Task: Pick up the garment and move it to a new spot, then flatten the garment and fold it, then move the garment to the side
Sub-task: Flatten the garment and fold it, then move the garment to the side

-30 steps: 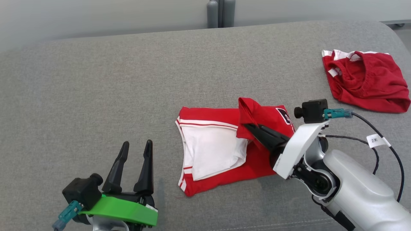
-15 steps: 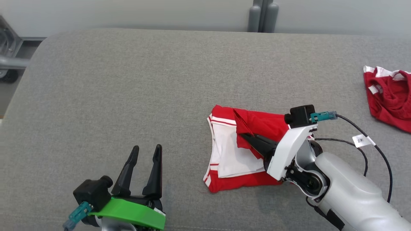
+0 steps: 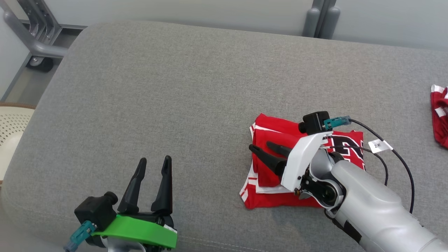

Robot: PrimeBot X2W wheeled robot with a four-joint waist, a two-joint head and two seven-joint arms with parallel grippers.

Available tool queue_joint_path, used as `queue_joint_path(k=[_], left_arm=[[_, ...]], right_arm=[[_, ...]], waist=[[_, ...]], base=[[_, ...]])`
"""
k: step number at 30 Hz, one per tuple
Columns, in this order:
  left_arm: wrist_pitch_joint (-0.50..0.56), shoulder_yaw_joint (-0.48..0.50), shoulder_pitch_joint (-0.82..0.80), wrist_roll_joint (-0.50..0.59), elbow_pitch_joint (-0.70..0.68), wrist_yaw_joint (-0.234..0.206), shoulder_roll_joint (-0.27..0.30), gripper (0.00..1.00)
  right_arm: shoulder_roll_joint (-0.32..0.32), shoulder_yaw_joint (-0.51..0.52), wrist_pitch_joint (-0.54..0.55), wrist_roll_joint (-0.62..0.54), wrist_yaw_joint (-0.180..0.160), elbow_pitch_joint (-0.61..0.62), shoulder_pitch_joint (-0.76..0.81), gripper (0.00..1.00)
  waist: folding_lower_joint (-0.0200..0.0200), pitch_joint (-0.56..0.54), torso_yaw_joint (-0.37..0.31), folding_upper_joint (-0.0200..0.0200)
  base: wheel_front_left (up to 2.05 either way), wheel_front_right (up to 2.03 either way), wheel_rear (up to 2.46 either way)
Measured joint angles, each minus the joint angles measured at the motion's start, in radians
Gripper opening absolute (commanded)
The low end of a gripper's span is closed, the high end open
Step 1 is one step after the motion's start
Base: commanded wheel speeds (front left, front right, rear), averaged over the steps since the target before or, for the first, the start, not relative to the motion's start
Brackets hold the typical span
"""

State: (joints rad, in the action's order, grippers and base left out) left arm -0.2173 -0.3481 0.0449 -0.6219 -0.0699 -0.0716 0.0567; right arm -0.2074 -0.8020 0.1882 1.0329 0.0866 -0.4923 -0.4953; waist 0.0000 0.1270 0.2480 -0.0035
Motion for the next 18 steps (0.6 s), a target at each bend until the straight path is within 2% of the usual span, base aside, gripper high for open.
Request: queue_joint_path(k=[3, 7, 13, 18], left_arm=[[-0.005, 0.02, 0.0, -0.001, -0.001, -0.001, -0.001, 1.0], [-0.005, 0.025, 0.001, -0.001, -0.003, -0.003, -0.001, 1.0], [-0.005, 0.026, 0.002, -0.001, -0.011, -0.004, 0.0, 1.0], [-0.013, 0.022, 0.002, 0.001, -0.029, -0.004, 0.0, 1.0]], right_arm=[[0.028, 0.031, -0.034, 0.008, 0.01, 0.032, -0.041, 1.0], [0.025, 0.077, -0.091, 0.014, 0.019, 0.081, -0.089, 1.0], [-0.077, 0.112, -0.134, -0.011, 0.019, 0.068, -0.091, 1.0], [-0.149, 0.117, -0.136, -0.011, 0.019, 0.021, 0.002, 1.0]], waist=[[0.0, -0.006, -0.032, 0.0], [0.0, -0.011, -0.059, 0.0], [0.0, -0.017, -0.108, 0.0], [0.0, -0.013, -0.149, 0.0]], base=[[0.0, 0.0, 0.0], [0.0, 0.0, 0.0], [0.0, 0.0, 0.0], [0.0, 0.0, 0.0]])
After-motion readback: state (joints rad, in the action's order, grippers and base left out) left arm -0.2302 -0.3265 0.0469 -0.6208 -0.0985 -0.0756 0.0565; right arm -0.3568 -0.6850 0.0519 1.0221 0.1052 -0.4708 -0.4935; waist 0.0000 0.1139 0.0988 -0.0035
